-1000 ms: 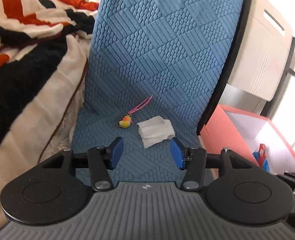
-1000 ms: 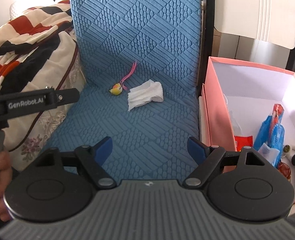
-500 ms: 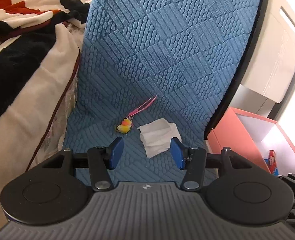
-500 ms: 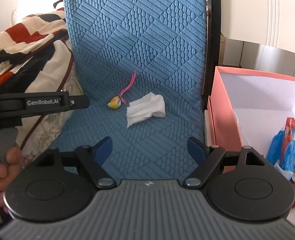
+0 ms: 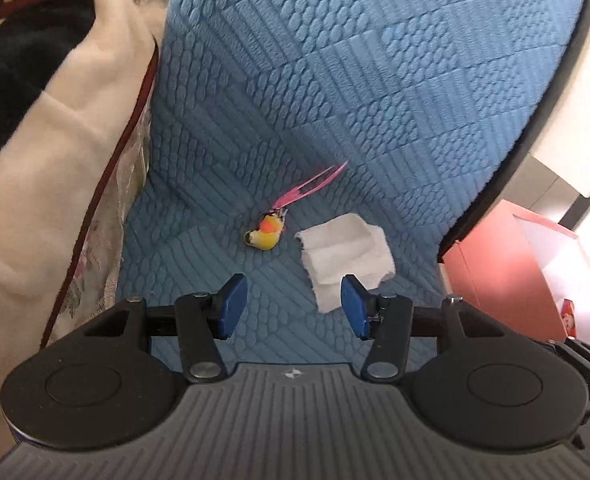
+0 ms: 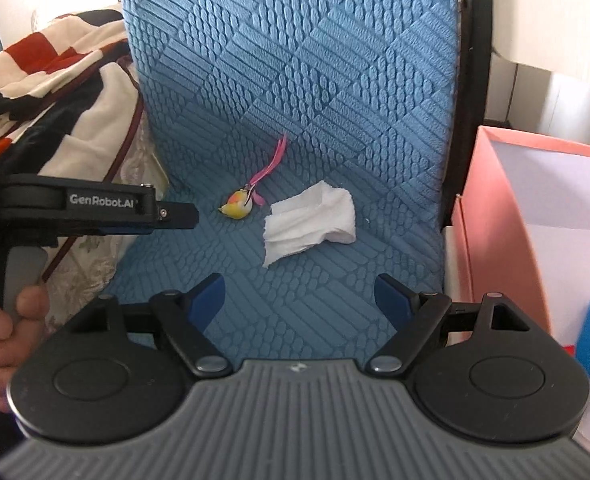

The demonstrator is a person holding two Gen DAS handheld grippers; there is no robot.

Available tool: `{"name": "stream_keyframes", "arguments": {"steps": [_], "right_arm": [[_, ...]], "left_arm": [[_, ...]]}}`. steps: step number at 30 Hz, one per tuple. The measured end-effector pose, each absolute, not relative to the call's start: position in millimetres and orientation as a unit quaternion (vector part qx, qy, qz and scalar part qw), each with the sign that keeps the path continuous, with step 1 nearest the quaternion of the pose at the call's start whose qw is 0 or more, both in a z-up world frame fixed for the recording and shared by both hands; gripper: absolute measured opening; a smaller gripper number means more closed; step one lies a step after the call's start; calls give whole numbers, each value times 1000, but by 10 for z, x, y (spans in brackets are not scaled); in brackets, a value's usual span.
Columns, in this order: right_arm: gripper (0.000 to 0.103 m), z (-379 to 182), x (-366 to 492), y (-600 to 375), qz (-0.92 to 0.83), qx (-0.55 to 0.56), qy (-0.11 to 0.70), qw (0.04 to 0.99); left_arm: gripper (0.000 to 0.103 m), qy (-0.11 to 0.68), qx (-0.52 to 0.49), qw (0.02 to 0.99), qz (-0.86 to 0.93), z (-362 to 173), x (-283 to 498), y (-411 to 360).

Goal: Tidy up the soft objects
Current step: 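Grasp the white tissue with the right tool while the left tool grasps the bird toy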

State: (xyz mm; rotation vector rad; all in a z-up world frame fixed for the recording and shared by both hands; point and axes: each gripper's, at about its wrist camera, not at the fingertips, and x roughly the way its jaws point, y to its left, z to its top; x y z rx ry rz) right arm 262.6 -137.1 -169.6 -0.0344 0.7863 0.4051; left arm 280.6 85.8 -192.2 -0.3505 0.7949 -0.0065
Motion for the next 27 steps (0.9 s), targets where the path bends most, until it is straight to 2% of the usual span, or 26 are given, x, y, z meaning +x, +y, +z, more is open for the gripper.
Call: {"name": "stream_keyframes", "arguments": {"steps": [11,18,27], "right_arm": [[83,-1977,3266,-1281,195,32,436,878],[81,-2115,3595,-1040,189,-34,414,890],[81,-2364,3966,-814,196,-59,421,884]], "left_arm": [[58,417,-184,890,-14,-2130,3332,1080],[58,437,-202,876,1,-2328,3626,1225],[57,444,-209,871,-2,-2436,3798,1255]]}}
